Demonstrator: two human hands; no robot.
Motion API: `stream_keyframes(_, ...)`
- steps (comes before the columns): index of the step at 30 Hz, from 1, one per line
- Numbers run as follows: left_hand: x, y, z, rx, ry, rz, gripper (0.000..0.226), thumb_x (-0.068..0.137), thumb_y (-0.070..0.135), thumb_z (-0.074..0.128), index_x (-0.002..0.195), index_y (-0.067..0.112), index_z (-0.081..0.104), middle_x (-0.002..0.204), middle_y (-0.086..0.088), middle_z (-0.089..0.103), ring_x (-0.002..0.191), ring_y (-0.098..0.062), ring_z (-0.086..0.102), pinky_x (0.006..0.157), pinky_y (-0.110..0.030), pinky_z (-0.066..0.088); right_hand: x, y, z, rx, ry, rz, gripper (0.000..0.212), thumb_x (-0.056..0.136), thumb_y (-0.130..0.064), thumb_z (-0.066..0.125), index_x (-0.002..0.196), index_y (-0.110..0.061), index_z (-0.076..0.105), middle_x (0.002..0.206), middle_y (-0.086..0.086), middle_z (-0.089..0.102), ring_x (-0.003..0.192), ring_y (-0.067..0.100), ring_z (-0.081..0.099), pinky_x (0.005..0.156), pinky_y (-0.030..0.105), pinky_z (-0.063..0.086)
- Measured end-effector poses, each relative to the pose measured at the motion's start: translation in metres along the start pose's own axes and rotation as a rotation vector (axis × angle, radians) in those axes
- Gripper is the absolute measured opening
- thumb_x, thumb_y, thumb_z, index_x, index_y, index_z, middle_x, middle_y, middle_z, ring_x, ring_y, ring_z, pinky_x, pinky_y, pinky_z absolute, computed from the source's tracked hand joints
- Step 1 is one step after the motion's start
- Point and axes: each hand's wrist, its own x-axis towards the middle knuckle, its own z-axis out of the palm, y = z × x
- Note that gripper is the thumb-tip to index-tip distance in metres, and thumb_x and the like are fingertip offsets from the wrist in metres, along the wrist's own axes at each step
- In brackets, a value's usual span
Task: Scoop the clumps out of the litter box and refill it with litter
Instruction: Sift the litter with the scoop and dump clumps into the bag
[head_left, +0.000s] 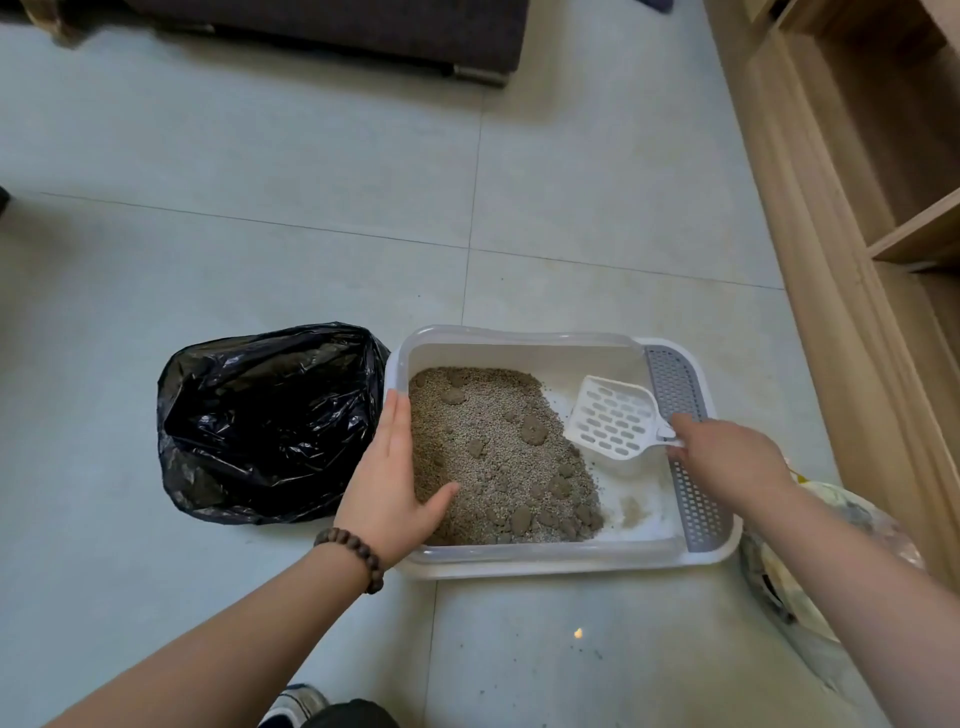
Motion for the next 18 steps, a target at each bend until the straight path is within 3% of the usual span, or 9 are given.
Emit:
stream_keyframes(2,-0.006,-0.005,0.0,-0.109,0.004,-0.032,0.105,0.08,0.043,0.069,0.152,0.015,-0.002,0.159,0.007,0.002,0.143,0.0,0.003,0.111,-0.012,0.006,0.01,-0.005,-0.003,-0.126,0.023,-0.037,0.021,0.099,-0.034,0.038,0.11,-0.019,0.046,0.102,0.004,0.062,0.087,0.024,0.057,0.063,0.031,0.035)
stream_keyframes(8,-0.018,-0.015,0.005,-0.322,0.012,-0.094,0.096,0.08,0.048,0.064,0.152,0.027,0.005,0.152,0.026,0.009,0.138,0.01,0.013,0.104,0.0,0.011,0.036,-0.021,0.007,-0.354,0.009,-0.087,0.019,0.096,-0.024,0.041,0.108,-0.018,0.054,0.096,0.002,0.06,0.087,0.022,0.06,0.063,0.03,0.036)
stream_keyframes(14,-0.016,-0.018,0.007,-0.366,0.015,-0.107,0.09,0.082,0.041,0.066,0.151,0.034,0.008,0.155,0.019,0.02,0.139,0.008,0.02,0.107,-0.008,0.018,0.046,-0.033,0.013,-0.253,0.006,-0.208,0.027,0.098,-0.036,0.041,0.113,-0.018,0.054,0.095,0.002,0.06,0.086,0.023,0.06,0.062,0.03,0.038)
stream_keyframes(18,-0.008,-0.019,0.004,-0.359,-0.001,-0.088,0.092,0.08,0.044,0.067,0.152,0.031,0.009,0.153,0.019,0.022,0.138,0.006,0.023,0.108,-0.013,0.021,0.05,-0.048,0.015,-0.165,-0.021,-0.229,0.024,0.098,-0.037,0.042,0.107,-0.019,0.055,0.081,-0.002,0.052,0.078,0.019,0.059,0.063,0.029,0.042)
